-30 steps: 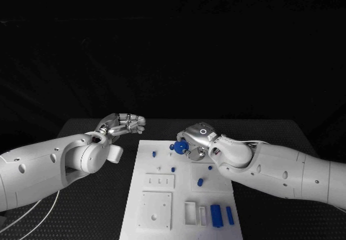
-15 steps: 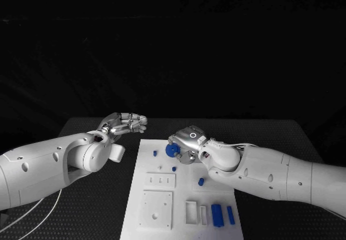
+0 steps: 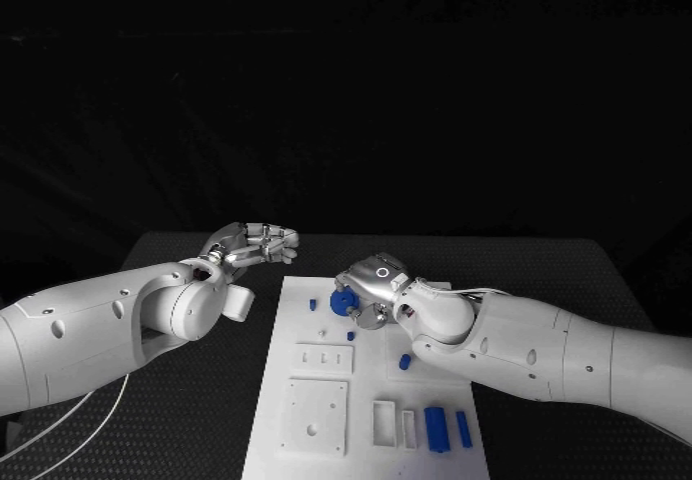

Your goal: Assemble the parts on the task board

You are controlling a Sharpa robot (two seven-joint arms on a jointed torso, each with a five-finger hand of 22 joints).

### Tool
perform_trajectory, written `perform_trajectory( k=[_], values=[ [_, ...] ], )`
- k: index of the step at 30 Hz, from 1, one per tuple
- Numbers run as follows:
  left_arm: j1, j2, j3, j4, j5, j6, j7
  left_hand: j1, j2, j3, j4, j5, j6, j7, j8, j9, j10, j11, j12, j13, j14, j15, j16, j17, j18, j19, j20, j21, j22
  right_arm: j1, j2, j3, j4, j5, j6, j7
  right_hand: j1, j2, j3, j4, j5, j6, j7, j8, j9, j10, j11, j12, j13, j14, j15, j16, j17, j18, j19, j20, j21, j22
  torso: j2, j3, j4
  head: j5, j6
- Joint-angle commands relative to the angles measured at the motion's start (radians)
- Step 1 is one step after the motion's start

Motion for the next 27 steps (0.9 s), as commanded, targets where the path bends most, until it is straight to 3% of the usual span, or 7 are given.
perform_trajectory(
  k=[1, 27],
  values=[
    [0.001, 0.003, 0.001, 0.002, -0.005, 0.012, 0.009, 0.000, 0.002, -0.006, -0.002, -0.006, 0.004, 0.000, -0.004, -0.001, 0.008, -0.001, -0.004, 0.000, 0.006, 0.004, -0.003, 0.002, 0.013, 0.002, 0.003, -0.003, 0.013, -0.004, 0.005, -0.001, -0.005, -0.005, 0.023, 0.011, 0.006, -0.007, -0.001, 0.005, 0.000, 0.149, -0.009, 0.006, 0.021, 0.004, -0.004, -0.003, 0.000, 0.003, -0.006, -0.005, 0.001, 0.027, 0.005, -0.001, 0.003, 0.015, 0.000, 0.0012, -0.0003, 0.003, -0.003],
    [0.001, 0.004, 0.001, 0.002, -0.005, 0.014, 0.009, -0.001, 0.002, -0.007, -0.002, -0.007, 0.004, 0.000, -0.005, -0.002, 0.008, -0.001, -0.005, 0.000, 0.006, 0.004, -0.005, 0.003, 0.012, 0.002, 0.003, -0.004, 0.013, -0.008, 0.036, -0.003, -0.045, -0.002, 0.038, 0.008, 0.007, -0.006, -0.006, 0.001, 0.000, 0.141, -0.006, 0.001, 0.021, -0.008, -0.002, -0.014, -0.010, 0.002, -0.005, -0.008, 0.000, 0.027, 0.003, -0.001, 0.004, 0.015, -0.001, 0.0022, -0.0040, 0.014, -0.004]
  ],
)
